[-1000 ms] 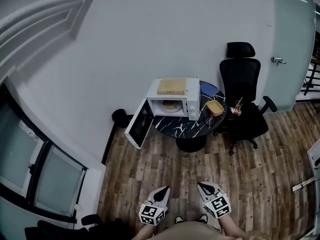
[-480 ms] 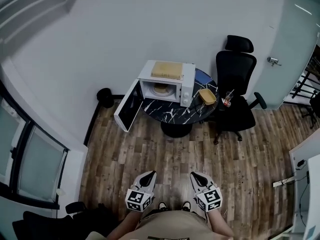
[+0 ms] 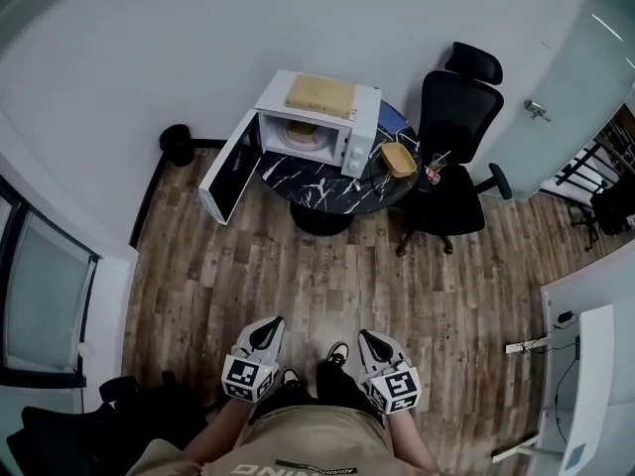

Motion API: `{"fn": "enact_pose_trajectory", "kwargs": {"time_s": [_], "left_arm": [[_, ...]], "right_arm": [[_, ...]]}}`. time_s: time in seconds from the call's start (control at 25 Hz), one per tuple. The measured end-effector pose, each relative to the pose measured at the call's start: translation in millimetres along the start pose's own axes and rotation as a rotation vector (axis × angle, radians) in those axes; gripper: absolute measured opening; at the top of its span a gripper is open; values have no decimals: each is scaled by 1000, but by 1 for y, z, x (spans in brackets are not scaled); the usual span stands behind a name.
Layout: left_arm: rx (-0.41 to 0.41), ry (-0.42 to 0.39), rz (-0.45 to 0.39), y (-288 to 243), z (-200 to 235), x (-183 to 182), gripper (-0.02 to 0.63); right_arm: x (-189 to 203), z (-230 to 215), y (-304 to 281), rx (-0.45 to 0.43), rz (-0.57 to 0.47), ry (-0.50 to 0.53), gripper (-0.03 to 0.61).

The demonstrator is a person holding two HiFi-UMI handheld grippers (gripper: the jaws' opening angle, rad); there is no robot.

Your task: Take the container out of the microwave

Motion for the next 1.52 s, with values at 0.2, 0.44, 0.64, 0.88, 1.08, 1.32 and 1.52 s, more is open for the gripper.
{"fn": "enact_pose_trajectory", "kwargs": {"time_s": [0.2, 0.44, 0.64, 0.88, 1.08, 1.32, 1.52], "left_arm": [[-64, -7, -42, -8, 8, -21, 8], [-59, -88, -40, -42, -3, -54, 8], [-73, -50, -49, -83, -2, -76, 8], [-128, 61, -31, -121, 0, -73, 8], [-172, 102, -16, -131, 4, -71, 8], [-214, 178, 4, -134, 31, -61, 8], [-166, 223, -11, -150, 68, -70, 8]], "right_arm": [[-9, -14, -29, -30, -40, 0, 9], [-17, -48, -58, -69, -100, -7, 8], [-24, -89, -76, -101, -147, -57, 8], [-30, -128, -99, -153, -150, -40, 8], [-29, -140, -117, -238, -156, -37, 8], [-28, -143, -149, -301, -128, -13, 9], [-49, -143, -186, -298, -137, 46, 9]]}}
Point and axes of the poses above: the fingertips, and each gripper's own axes: y backward along the fingers, z to its left, x out of its underside, the point moved 4 cm from there along y, backward along the fingers, and after that the axes turned 8 degrees about y, right-handed, at the moved point
